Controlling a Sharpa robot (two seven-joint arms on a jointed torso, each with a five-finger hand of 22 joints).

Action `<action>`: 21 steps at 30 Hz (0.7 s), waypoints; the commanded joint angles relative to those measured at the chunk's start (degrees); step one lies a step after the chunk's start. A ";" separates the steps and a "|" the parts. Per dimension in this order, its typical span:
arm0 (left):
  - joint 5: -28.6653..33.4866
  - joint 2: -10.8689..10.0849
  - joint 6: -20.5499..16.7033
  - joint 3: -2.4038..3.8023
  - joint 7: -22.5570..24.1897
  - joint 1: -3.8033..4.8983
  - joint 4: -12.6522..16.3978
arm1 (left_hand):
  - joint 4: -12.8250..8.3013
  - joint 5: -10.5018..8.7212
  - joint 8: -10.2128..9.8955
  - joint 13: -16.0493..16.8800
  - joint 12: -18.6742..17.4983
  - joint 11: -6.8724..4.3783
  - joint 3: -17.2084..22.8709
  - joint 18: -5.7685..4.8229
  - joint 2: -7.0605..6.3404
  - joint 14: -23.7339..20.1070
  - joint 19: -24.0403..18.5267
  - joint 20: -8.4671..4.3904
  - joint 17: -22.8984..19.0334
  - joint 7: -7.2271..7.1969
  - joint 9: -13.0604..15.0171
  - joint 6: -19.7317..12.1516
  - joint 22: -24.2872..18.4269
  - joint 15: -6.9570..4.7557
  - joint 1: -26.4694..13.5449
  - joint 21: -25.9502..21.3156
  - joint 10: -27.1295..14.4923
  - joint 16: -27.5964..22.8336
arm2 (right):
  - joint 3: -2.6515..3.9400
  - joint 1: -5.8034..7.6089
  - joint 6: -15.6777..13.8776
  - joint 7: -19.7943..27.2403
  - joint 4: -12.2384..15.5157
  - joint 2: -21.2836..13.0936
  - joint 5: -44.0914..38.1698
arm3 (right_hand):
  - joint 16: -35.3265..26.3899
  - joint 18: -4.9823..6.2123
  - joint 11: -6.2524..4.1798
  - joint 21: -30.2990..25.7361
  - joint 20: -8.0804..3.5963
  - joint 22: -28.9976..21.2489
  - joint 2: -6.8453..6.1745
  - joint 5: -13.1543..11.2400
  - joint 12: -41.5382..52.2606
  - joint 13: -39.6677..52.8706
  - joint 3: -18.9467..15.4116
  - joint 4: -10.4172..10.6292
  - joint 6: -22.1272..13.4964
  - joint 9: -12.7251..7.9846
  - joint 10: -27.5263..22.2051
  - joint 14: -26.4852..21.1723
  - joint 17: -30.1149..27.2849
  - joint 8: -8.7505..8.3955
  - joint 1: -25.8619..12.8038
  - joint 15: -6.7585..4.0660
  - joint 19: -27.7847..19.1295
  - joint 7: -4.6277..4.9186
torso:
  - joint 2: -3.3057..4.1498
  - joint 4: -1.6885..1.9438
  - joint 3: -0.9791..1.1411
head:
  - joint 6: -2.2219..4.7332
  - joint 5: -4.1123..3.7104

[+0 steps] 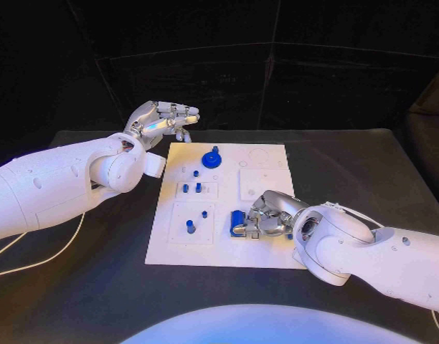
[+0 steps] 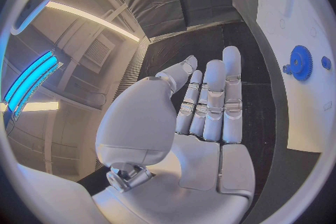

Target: Assemble the parts on the task board

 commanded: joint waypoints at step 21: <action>0.16 -0.28 0.79 0.04 -0.18 0.09 0.13 | -0.03 0.32 0.39 0.02 0.24 -0.04 -0.41 0.39 0.59 -0.44 -0.36 0.09 -0.13 0.21 -0.03 -0.23 -0.12 -0.01 0.10 -0.32 -0.36 -0.06 | -0.14 -0.07 1.18 2.21 1.63 -2.78 -0.47 | 0.04 -1.10 -0.02 0.32 -0.28 0.29 -0.64 -3.93 0.04 0.55 -2.69 -0.98 -0.16 0.61 0.18 3.09 0.17 -0.19 0.29 -0.20 -0.03 -0.11 | 0.06 -0.11 0.03 | -0.15 -0.02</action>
